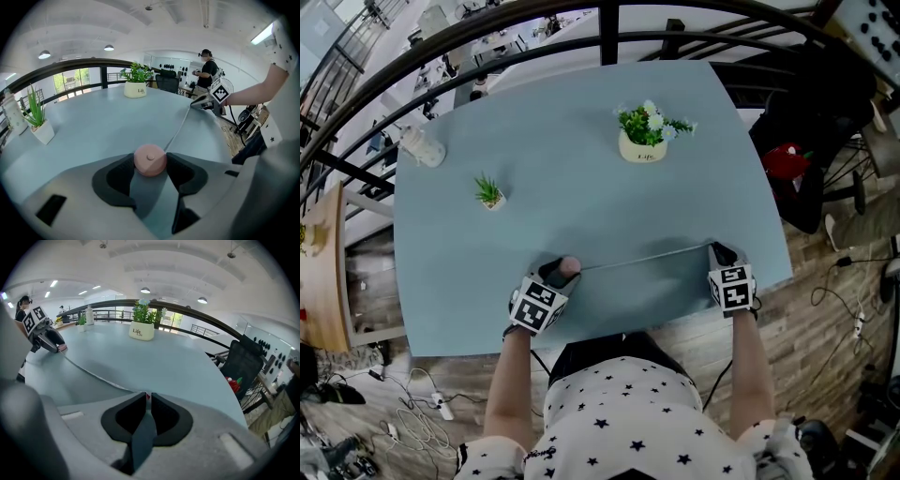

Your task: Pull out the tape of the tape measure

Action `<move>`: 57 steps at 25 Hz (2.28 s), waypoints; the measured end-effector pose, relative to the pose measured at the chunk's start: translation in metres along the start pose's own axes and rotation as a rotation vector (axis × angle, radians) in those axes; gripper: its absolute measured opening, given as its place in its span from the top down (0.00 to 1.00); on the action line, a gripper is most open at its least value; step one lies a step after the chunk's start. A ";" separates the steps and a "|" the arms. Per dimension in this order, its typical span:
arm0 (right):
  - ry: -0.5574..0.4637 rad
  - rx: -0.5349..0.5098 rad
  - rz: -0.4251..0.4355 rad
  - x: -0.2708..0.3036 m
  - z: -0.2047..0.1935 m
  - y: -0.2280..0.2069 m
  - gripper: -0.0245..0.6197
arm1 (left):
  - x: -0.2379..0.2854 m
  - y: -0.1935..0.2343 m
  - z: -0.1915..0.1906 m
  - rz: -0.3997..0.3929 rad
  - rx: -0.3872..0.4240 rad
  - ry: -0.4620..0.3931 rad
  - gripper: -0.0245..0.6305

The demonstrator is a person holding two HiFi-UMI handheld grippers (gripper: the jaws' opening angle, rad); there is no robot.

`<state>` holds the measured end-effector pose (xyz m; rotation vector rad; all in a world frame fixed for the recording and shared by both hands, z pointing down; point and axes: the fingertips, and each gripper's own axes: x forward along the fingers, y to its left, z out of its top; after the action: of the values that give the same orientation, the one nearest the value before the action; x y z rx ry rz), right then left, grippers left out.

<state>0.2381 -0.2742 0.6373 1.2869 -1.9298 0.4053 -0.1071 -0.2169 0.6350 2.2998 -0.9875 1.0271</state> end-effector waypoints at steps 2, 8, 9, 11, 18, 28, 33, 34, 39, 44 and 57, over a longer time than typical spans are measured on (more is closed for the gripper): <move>0.003 -0.005 0.002 -0.001 0.000 0.001 0.92 | 0.000 0.000 0.001 0.006 0.001 -0.003 0.64; -0.010 0.000 -0.016 -0.007 0.000 0.002 0.92 | -0.006 0.005 0.006 0.030 -0.015 -0.034 0.59; -0.016 0.003 -0.020 -0.009 0.001 0.002 0.92 | -0.009 0.006 0.008 0.034 -0.019 -0.042 0.59; -0.032 0.005 -0.022 -0.014 0.003 0.004 0.92 | -0.014 0.006 0.010 0.047 -0.026 -0.060 0.59; -0.090 0.000 -0.022 -0.033 0.013 0.017 0.92 | -0.032 0.003 0.019 0.084 -0.047 -0.133 0.59; -0.165 0.012 -0.016 -0.067 0.020 0.039 0.92 | -0.064 -0.012 0.027 0.141 -0.067 -0.222 0.65; -0.219 0.046 -0.012 -0.087 0.027 0.049 0.92 | -0.083 -0.018 0.033 0.190 -0.092 -0.295 0.77; -0.231 0.053 -0.012 -0.092 0.029 0.052 0.92 | -0.087 -0.020 0.034 0.199 -0.097 -0.309 0.79; -0.293 0.074 -0.004 -0.116 0.038 0.069 0.94 | -0.108 -0.030 0.037 0.236 -0.117 -0.373 0.89; -0.354 0.089 0.017 -0.142 0.042 0.090 0.95 | -0.129 -0.045 0.036 0.256 -0.146 -0.436 0.94; -0.513 0.182 0.107 -0.205 0.050 0.157 0.95 | -0.178 -0.102 0.032 0.231 -0.213 -0.593 0.96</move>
<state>0.1180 -0.1045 0.4759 1.5168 -2.4426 0.3310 -0.0990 -0.0934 0.4680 2.3864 -1.5329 0.2752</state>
